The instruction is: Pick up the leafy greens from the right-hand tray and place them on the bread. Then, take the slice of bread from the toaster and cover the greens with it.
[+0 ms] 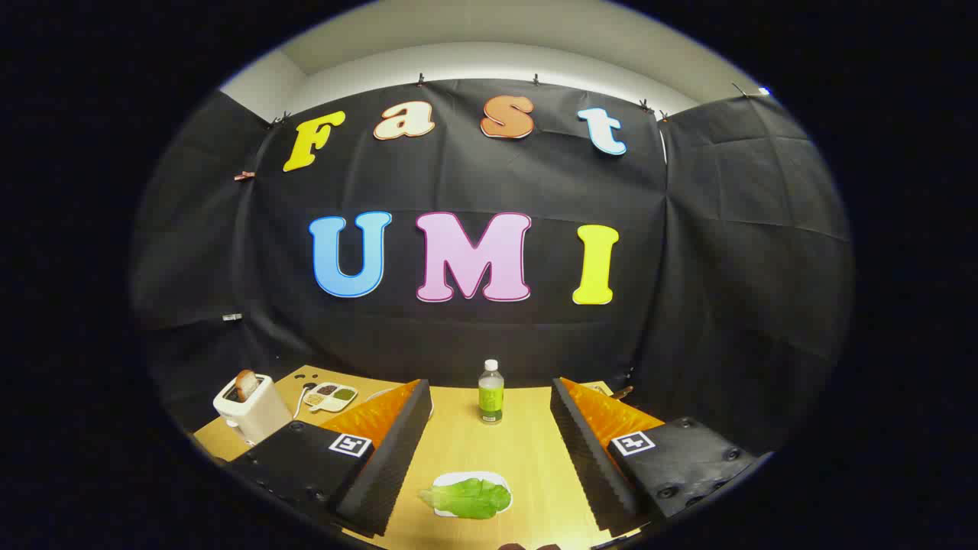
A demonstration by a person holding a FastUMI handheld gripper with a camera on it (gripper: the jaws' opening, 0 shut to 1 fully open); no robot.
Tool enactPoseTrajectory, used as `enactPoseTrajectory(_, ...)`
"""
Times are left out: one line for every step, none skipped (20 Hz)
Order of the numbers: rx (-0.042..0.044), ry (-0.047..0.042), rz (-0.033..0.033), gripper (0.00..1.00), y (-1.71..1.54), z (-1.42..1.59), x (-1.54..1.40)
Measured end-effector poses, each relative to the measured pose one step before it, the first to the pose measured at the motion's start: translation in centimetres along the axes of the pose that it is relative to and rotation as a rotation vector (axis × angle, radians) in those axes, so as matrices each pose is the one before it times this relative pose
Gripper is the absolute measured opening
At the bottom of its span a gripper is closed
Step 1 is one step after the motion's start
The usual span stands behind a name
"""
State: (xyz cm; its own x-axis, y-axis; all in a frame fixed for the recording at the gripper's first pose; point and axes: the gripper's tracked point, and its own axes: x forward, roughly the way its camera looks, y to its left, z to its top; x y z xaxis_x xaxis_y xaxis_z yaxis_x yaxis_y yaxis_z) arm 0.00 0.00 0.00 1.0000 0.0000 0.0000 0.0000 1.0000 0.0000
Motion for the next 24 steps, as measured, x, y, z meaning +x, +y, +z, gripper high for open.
enactPoseTrajectory(-0.00594,-0.00076,-0.00424,0.98,0.288,0.150,0.003)
enactPoseTrajectory(-0.00522,-0.00222,-0.00405,0.98,0.283,0.116,0.016)
enactPoseTrajectory(-0.00458,-0.00121,-0.00584,0.98,0.309,0.147,-0.060)
enactPoseTrajectory(-0.00217,-0.00207,-0.00997,0.98,0.187,0.129,0.089)
enactPoseTrajectory(-0.00047,-0.00366,-0.01056,0.98,0.206,0.190,-0.004)
enactPoseTrajectory(0.00002,-0.00179,-0.01197,0.98,0.192,0.085,-0.019)
enactPoseTrajectory(0.00014,-0.00127,-0.01246,0.98,0.119,0.030,-0.044)
enactPoseTrajectory(0.00029,0.00226,-0.01259,0.98,0.191,-0.057,-0.022)
enactPoseTrajectory(0.00266,0.00463,-0.01238,0.98,0.140,-0.081,-0.025)
enactPoseTrajectory(0.00726,0.00597,-0.01130,0.98,0.123,-0.130,-0.105)
enactPoseTrajectory(0.01098,0.00120,-0.00827,0.98,0.098,0.123,-0.119)
enactPoseTrajectory(0.00629,-0.00258,-0.00263,0.98,0.126,0.109,-0.162)
enactPoseTrajectory(-0.00306,-0.00100,0.00207,0.98,0.168,-0.074,0.021)
enactPoseTrajectory(-0.00811,0.00290,0.00245,0.98,0.068,-0.357,-0.146)
enactPoseTrajectory(-0.00403,0.00475,0.00574,0.98,0.091,-0.300,0.105)
enactPoseTrajectory(0.00317,0.01146,0.01057,0.98,0.138,-0.300,0.158)
enactPoseTrajectory(0.00404,0.00678,0.01018,0.98,0.125,-0.299,0.174)
enactPoseTrajectory(-0.00159,0.00253,0.00657,0.98,-0.023,-0.290,0.343)
enactPoseTrajectory(-0.00651,0.00750,0.00914,0.98,0.058,-0.429,0.298)
enactPoseTrajectory(-0.00401,0.01062,0.01127,0.98,0.046,-0.558,0.533)
enactPoseTrajectory(-0.00040,0.00845,0.01270,0.98,-0.024,-0.394,0.427)
enactPoseTrajectory(0.00081,0.01062,0.01219,0.98,-0.092,-0.576,0.437)
enactPoseTrajectory(0.00011,0.01670,0.01711,0.98,0.089,-0.649,0.569)
enactPoseTrajectory(-0.00118,0.02103,0.02073,0.98,0.150,-0.910,0.517)
